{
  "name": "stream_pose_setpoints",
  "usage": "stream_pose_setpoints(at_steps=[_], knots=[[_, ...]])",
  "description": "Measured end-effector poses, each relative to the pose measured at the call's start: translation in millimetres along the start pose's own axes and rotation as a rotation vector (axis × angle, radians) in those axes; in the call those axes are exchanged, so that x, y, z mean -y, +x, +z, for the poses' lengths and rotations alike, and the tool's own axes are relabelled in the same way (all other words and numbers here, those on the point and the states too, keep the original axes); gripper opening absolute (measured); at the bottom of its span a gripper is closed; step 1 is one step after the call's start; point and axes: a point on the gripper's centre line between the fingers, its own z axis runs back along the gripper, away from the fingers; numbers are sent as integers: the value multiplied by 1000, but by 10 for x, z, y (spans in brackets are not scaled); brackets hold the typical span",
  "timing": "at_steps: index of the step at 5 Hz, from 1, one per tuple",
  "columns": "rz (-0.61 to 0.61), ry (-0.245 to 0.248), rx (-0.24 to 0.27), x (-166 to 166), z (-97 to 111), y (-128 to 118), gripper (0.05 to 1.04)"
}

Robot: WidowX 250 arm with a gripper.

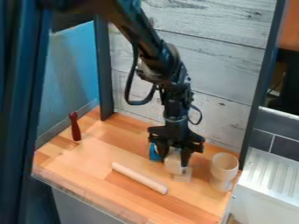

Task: Move cube on top of cube with hole

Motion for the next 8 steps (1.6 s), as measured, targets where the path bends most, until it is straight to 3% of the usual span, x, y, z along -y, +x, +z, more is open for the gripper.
stream_pose_setpoints(at_steps=[3, 6, 7, 8], knots=[[51, 3, -9, 128, -9, 111, 589], [57, 38, -7, 139, -134, 115, 589], [53, 42, 2, 148, -144, 115, 633], [51, 35, -15, 158, -154, 77, 926]])
